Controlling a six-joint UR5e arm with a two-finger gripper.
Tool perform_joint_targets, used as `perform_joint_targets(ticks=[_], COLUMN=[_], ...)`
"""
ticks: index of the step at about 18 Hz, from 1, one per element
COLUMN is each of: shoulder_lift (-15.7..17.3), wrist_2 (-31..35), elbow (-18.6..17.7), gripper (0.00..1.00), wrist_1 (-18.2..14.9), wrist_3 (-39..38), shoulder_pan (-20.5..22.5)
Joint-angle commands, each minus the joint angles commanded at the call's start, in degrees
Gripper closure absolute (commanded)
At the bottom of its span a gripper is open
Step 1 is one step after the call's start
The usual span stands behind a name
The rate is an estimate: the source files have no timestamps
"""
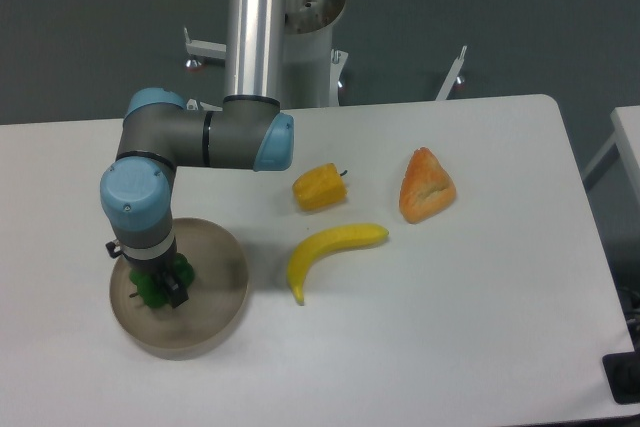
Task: Pick up the green pepper from the plate
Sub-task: 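Lower the gripper onto the green pepper and close on it, then lift the green pepper off the plate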
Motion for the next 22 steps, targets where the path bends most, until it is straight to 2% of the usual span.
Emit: perform_joint_targets(ticks=[2, 3, 6, 9, 12, 14, 18, 22], shoulder_lift=[0.5, 1.6, 5.2, 10.2, 12.6, 13.4, 15.1, 15.8], wrist_2=[0.1, 0.1, 0.2, 0.7, 0.7, 0.7, 0.8, 2.3], elbow=[0.2, 0.4, 1.2, 0.9, -0.7, -1.1, -1.1, -1.1], gripper=[0.86, 0.97, 0.99, 0.99, 0.99, 0.99, 0.98, 0.97], wrist_1=[0.1, 0.1, 0.1, -0.6, -1.1, -3.1, -9.7, -11.6], wrist_3=[0.1, 0.3, 0.9, 1.3, 2.3, 5.3, 16.9, 22.8], shoulder_pan=[0.0, 0.1, 1.5, 6.9, 11.0, 14.1, 20.8, 25.8])
